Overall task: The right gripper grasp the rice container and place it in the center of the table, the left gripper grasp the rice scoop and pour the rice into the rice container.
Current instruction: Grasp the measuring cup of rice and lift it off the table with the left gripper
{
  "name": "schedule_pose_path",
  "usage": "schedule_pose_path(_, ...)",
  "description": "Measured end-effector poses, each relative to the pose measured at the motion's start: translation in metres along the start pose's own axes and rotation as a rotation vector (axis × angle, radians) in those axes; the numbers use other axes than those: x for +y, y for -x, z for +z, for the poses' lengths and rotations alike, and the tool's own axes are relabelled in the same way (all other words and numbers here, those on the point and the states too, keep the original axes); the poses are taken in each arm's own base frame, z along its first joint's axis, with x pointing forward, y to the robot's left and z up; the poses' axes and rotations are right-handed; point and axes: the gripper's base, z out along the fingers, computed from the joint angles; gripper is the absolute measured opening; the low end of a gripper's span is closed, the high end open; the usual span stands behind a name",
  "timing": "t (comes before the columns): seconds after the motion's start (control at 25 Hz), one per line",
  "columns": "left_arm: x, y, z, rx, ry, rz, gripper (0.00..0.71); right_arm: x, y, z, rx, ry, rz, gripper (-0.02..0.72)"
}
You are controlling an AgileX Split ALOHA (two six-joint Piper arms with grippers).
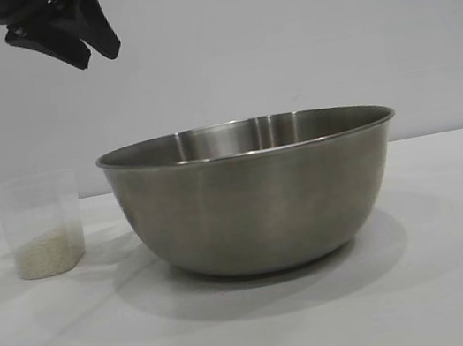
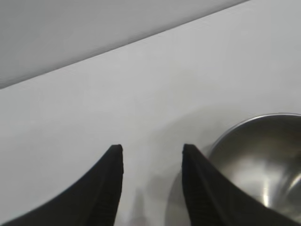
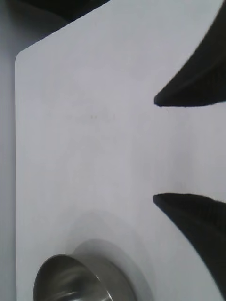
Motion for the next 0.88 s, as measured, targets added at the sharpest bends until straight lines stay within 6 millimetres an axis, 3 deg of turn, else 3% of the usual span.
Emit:
schedule_pose_path(0.68,-0.009,0.012,-0.004,-0.116,-0.100,-0.028,0.275,0.000,0.000,0.000,0.000,0.000,0.000,0.386)
schedule_pose_path(0.88,-0.003,0.007,-0.005,-0.027,-0.066,-0.060,0.275,0.000,0.000,0.000,0.000,0.002,0.001,0.386)
